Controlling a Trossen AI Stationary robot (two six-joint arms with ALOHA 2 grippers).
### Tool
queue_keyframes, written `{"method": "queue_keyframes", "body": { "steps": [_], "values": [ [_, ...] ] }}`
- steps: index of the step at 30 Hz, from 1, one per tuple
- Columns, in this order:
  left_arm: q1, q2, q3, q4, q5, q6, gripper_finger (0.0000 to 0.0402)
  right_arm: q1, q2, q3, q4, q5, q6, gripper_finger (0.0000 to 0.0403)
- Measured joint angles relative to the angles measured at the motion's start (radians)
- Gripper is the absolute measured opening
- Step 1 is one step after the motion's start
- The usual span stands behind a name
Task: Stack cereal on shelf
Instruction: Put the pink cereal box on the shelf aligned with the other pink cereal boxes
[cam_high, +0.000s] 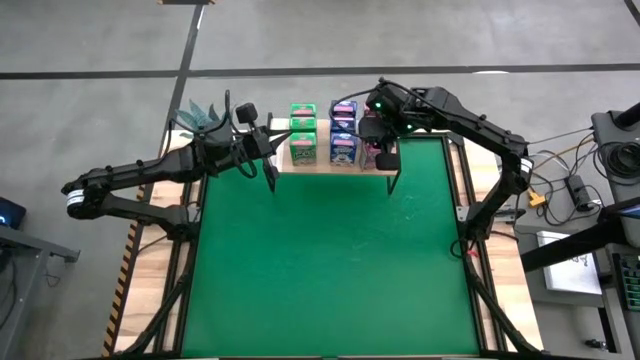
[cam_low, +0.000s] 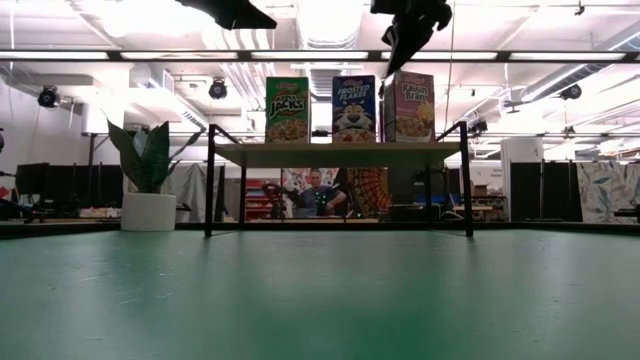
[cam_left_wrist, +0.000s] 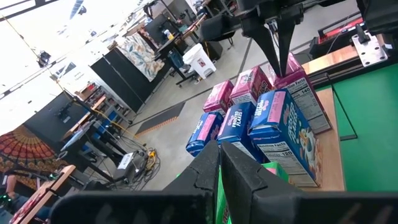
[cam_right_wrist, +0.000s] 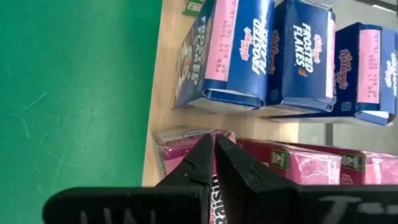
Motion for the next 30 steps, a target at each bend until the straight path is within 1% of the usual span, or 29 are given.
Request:
{"method": "queue_keyframes", "body": {
  "steps": [10, 16, 25, 30],
  "values": [
    [0.000, 0.000, 0.000, 0.000, 0.000, -0.001, 0.0000, -0.008, 0.000, 0.000, 0.011, 0.012, 0.012, 0.0009],
    [0.000, 0.000, 0.000, 0.000, 0.000, -0.003, 0.0000, -0.013, 0.000, 0.000, 0.011, 0.064, 0.023, 0.0009],
    [0.000, 0.000, 0.000, 0.001, 0.000, -0.003, 0.0000, -0.013, -0.001, 0.000, 0.013, 0.063, 0.021, 0.0009],
    [0.000, 0.000, 0.000, 0.002, 0.000, -0.003, 0.0000, -0.013, -0.011, 0.023, 0.014, 0.063, 0.022, 0.0009]
  ]
}}
